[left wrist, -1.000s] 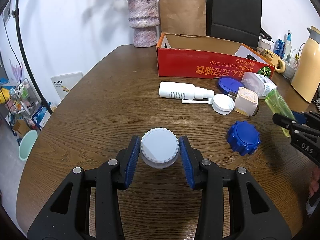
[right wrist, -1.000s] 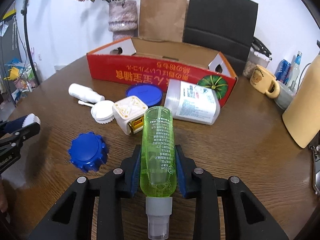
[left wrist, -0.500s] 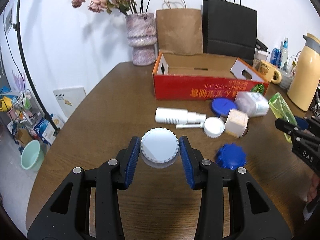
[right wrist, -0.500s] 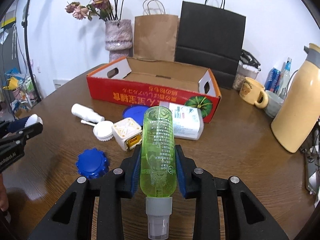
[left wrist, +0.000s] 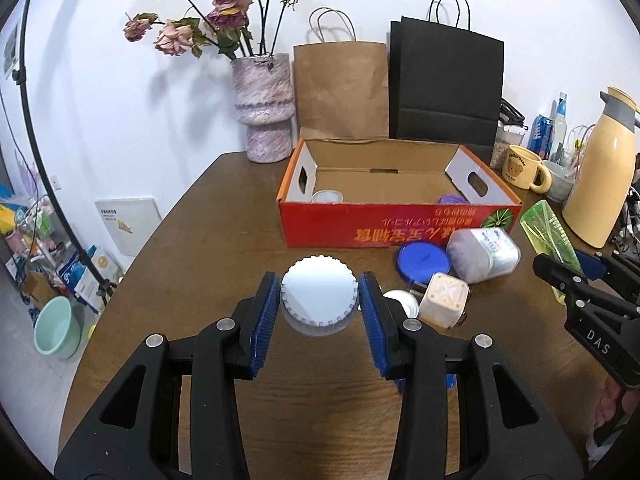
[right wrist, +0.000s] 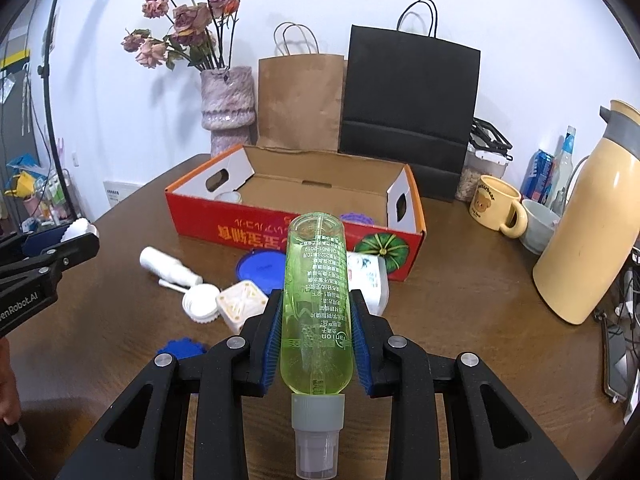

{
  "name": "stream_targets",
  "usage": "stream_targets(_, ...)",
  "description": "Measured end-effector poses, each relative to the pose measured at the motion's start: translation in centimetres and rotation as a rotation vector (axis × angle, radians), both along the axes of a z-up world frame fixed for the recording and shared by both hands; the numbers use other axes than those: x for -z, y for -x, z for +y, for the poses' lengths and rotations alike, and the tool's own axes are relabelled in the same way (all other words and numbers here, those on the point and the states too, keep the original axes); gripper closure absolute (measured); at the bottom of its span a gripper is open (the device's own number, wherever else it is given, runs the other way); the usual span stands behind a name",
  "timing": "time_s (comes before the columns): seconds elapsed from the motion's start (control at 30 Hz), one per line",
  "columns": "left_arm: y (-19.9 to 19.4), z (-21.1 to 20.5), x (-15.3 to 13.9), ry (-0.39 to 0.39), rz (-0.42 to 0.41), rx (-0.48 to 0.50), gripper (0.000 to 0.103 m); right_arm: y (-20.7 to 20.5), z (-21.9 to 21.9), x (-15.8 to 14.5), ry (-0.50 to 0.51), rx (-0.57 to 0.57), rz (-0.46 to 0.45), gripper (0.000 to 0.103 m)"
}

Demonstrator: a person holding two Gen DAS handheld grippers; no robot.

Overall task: Organize rigid objects
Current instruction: 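Carry the white cap and green bottle toward the box with both grippers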

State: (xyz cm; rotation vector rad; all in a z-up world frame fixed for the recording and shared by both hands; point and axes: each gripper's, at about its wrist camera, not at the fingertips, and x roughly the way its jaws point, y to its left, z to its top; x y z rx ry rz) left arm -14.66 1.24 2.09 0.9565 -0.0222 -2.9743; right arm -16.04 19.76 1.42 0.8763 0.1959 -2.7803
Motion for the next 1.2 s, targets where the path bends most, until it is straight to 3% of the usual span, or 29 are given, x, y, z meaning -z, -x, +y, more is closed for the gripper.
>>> stream_targets(0.67,5.9,0.8,-1.5,-0.049,0.006,-0.019,0.066,4.9,-1.1,-2.0,0.019,0.000,0.029,0.068)
stream_targets(1.2,11.4,1.4,-2.0,-0.085,0.026,-0.047,0.066,10.4,-1.0,-1.8,0.039,0.010,0.027,0.068)
